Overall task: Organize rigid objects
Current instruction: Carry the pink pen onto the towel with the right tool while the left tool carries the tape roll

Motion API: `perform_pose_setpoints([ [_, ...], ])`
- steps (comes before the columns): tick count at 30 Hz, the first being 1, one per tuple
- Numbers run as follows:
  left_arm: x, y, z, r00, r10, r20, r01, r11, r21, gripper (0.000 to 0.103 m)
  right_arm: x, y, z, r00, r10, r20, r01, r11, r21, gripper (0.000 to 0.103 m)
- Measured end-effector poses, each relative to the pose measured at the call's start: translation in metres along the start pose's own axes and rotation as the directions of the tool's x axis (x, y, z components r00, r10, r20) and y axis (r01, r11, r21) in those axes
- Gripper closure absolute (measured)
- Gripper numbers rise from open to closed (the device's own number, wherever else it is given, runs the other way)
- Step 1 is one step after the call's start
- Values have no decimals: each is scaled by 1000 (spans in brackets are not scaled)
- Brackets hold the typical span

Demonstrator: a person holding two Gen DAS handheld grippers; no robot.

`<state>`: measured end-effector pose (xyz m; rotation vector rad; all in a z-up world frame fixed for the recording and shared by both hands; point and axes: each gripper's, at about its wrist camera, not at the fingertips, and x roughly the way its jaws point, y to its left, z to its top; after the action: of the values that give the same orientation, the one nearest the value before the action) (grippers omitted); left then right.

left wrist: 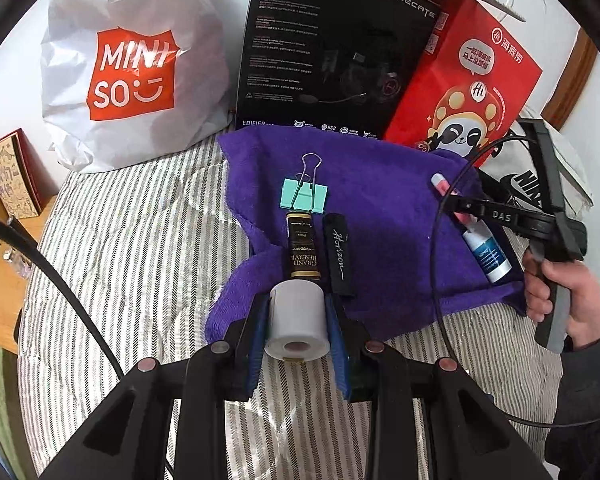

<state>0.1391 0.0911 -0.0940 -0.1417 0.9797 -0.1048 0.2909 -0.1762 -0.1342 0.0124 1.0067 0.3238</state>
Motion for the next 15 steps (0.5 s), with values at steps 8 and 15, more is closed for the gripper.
perform_pose_setpoints([
  [8, 8, -1, 3, 1000, -15, -9, 15, 1000, 4, 76, 18, 1, 4, 999, -37, -27, 37, 999, -18, 91],
  [15, 10, -2, 3, 1000, -22, -15, 22, 1000, 5, 76, 20, 3, 1, 999, -37, -33, 35, 998, -55, 79],
])
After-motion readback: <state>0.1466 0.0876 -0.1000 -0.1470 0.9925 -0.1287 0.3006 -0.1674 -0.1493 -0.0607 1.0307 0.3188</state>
